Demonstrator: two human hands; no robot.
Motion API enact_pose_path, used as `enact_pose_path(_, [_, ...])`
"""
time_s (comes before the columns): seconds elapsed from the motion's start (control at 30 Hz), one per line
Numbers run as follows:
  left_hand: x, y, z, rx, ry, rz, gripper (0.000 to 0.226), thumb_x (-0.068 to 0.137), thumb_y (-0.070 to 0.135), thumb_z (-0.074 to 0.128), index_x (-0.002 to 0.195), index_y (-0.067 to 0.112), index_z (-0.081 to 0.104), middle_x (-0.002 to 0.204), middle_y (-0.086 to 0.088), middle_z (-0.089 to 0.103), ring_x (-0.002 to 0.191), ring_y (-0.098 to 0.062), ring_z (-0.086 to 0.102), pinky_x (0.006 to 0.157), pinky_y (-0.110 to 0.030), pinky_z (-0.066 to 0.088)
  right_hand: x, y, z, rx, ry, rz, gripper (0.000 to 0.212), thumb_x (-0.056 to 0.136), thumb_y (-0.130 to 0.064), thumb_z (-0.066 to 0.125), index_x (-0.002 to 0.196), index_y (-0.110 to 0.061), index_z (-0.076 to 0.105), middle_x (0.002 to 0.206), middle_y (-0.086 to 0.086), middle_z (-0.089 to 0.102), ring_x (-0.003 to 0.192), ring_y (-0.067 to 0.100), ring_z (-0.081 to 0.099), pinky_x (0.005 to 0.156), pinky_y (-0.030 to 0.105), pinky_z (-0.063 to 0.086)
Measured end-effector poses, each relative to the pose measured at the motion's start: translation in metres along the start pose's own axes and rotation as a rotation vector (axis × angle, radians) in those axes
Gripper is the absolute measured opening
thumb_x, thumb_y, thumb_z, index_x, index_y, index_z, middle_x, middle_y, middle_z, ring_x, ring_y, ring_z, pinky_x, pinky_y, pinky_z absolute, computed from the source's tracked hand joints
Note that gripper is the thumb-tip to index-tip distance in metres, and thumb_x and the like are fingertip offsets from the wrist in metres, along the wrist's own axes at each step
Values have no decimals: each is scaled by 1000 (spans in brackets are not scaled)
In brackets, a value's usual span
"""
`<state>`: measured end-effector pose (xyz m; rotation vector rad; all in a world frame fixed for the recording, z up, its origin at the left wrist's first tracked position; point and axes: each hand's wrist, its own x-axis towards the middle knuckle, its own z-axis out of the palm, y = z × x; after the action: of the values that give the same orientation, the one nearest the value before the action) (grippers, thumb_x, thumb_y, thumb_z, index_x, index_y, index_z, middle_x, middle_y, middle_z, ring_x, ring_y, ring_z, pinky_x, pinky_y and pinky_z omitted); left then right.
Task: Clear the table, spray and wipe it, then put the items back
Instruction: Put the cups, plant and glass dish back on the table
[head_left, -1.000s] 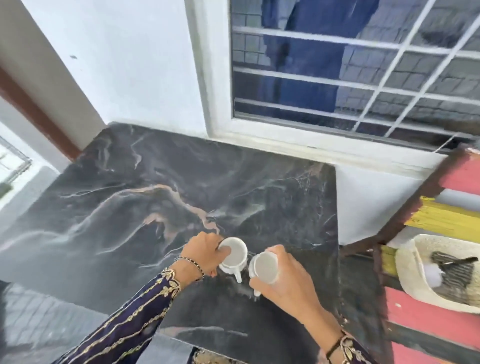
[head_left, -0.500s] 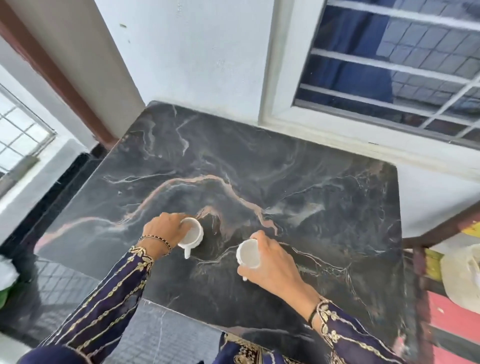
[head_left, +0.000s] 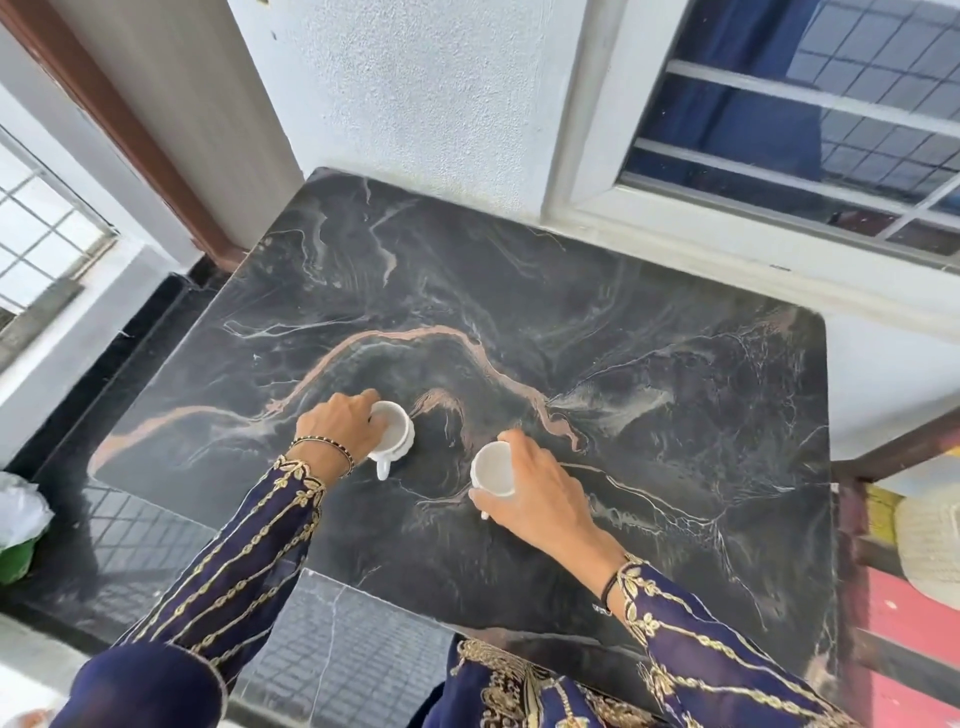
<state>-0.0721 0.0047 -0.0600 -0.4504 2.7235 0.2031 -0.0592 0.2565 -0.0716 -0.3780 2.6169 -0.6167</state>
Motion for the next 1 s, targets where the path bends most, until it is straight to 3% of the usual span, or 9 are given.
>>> enact_pose_path(0.17, [-15,15,-12,173,66,-1,30,94,33,41,116,15,51,114,-8,63,102,-32,64,70,-35,39,-10,11,-13,43,-25,-9,74,83,-72,63,136,-27,38,135,-4,54,122,23,52,85,44,50])
enact_pose_path(0.33, [-37,56,-34,272,200,9,27,94,28,41,109,11,55,114,-9,58,110,-28,56,73,-38,48,-24,36,-32,78,-5,-25,71,90,-67,58,143,-27,36,147,-3,49,133,22,49,98,46,49])
enact_pose_path(0.47, [-48,105,-40,273,299,99,26,94,28,43,106,12,58,110,-9,58,110,-26,54,62,-36,42,-40,64,-48,169,53,-22,62,93,-64,57,141,-28,40,148,-7,50,133,18,51,102,43,49])
enact_pose_path(0.53, [-52,137,-38,231,298,188,27,94,32,42,105,13,57,108,-7,58,109,-25,54,60,-35,37,-50,85,-57,211,91,-11,55,94,-61,56,137,-29,42,146,-9,52,130,16,53,100,44,51])
enact_pose_path(0.63, [-64,195,-28,191,275,311,29,94,38,41,104,16,56,107,-4,58,109,-23,55,62,-36,41,-71,123,-72,266,146,31,50,95,-59,56,135,-31,44,140,-11,55,119,12,60,93,39,53])
enact_pose_path(0.8, [-106,318,9,133,241,478,33,93,41,41,109,18,59,106,0,60,108,-21,56,66,-36,44,-125,217,-100,350,224,67,44,96,-52,59,132,-29,49,140,-14,56,119,9,60,90,43,57])
enact_pose_path(1.0, [-168,485,92,111,99,650,37,95,43,39,119,22,56,118,3,60,116,-19,55,74,-39,51,-215,384,-118,414,336,235,39,97,-46,62,127,-23,57,129,-11,66,103,6,67,85,36,59])
